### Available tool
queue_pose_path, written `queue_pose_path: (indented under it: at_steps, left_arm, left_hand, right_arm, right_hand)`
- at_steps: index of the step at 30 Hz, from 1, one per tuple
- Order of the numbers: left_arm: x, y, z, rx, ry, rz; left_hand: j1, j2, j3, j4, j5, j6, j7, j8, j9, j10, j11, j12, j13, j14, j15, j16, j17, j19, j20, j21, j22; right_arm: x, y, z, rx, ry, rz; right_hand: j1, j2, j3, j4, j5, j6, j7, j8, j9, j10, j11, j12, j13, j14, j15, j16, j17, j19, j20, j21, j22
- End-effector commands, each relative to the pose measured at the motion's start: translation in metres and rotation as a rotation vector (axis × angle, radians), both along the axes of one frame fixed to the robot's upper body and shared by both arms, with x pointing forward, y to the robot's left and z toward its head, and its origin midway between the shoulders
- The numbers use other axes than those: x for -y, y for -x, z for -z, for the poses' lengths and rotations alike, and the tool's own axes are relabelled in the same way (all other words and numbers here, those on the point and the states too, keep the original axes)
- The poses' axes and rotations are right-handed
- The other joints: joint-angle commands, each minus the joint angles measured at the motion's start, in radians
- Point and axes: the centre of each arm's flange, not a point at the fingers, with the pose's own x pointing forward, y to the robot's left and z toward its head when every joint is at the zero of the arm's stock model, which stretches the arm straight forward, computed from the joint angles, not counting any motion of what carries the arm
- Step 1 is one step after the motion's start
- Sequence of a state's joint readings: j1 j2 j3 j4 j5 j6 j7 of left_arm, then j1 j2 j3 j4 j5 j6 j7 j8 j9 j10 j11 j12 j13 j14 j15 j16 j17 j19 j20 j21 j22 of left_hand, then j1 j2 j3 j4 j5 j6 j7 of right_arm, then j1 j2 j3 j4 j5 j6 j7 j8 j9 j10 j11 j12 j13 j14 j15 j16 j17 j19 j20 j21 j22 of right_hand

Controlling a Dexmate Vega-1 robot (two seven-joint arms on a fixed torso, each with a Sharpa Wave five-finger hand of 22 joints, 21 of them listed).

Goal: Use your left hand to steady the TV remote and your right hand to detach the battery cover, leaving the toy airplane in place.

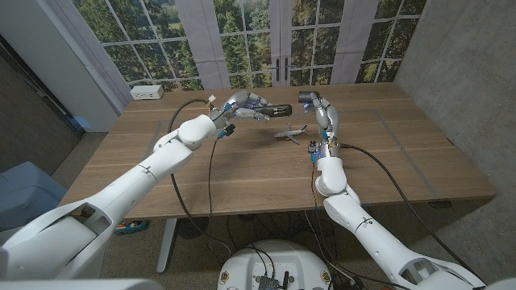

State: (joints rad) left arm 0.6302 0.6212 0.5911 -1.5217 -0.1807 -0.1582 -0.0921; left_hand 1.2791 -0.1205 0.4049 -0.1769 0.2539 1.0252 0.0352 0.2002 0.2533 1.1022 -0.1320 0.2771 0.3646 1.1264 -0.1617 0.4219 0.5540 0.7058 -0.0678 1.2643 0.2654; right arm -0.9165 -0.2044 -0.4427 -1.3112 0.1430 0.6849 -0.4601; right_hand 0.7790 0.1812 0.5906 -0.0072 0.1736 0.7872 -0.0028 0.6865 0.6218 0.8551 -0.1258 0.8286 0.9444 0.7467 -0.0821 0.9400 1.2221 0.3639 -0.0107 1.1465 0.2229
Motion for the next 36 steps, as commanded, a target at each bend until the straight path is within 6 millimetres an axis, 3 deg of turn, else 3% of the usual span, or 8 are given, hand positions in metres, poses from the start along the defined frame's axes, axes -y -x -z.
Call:
queue_pose_path:
  at_steps: [1,24,31,36]
  left_arm:
    - [-0.001,0.007,-0.003,0.027,-0.050,-0.051]
    - [-0.006,0.022,-0.010,0.036,-0.260,-0.188]
    - [-0.011,0.024,-0.008,0.014,-0.293,-0.229]
    - [-0.013,0.025,-0.005,0.016,-0.325,-0.264]
  left_hand:
    - [0.139,0.152,0.010,0.002,0.007,0.005,-0.001,0.001,0.004,0.004,-0.009,-0.002,0.005,0.059,-0.078,0.002,0.004,-0.006,-0.139,0.008,-0.001]
    - [0.138,0.152,0.015,0.001,0.008,-0.001,-0.001,0.001,0.008,0.006,-0.012,-0.005,0.008,0.060,-0.078,-0.004,0.008,-0.013,-0.139,0.019,-0.023]
    - [0.137,0.152,0.017,0.001,0.010,-0.002,-0.004,0.003,0.012,0.006,-0.013,-0.007,0.006,0.059,-0.078,-0.006,0.008,-0.015,-0.139,0.023,-0.029]
    - [0.135,0.152,0.018,0.002,0.011,-0.006,-0.007,0.002,0.014,0.002,-0.011,-0.012,0.004,0.061,-0.078,-0.006,0.010,-0.018,-0.139,0.025,-0.034]
  right_arm:
    - [0.009,0.005,-0.003,-0.040,0.048,0.115]
    - [0.024,0.011,0.001,-0.190,0.271,0.351]
    - [0.024,0.010,0.001,-0.239,0.358,0.381]
    - [0.023,0.010,0.002,-0.260,0.387,0.412]
  right_hand:
    - [-0.008,0.004,0.005,-0.008,0.001,0.019,0.009,-0.006,-0.004,0.006,-0.006,0.007,0.001,-0.002,-0.113,0.008,0.000,0.005,-0.003,0.008,-0.002]
    - [-0.013,0.002,0.015,-0.027,-0.002,0.035,0.019,-0.031,-0.042,0.016,0.007,0.005,-0.029,-0.003,-0.099,0.008,-0.013,0.002,0.004,0.032,-0.014]
    - [-0.008,-0.008,0.029,-0.050,0.008,0.047,0.031,-0.043,-0.061,0.016,0.030,-0.014,-0.067,0.005,-0.082,-0.015,-0.045,0.004,0.015,0.045,-0.020]
    - [-0.008,-0.012,0.033,-0.061,0.014,0.051,0.034,-0.051,-0.070,0.018,0.032,-0.014,-0.073,0.008,-0.082,-0.021,-0.051,0.001,0.019,0.050,-0.022]
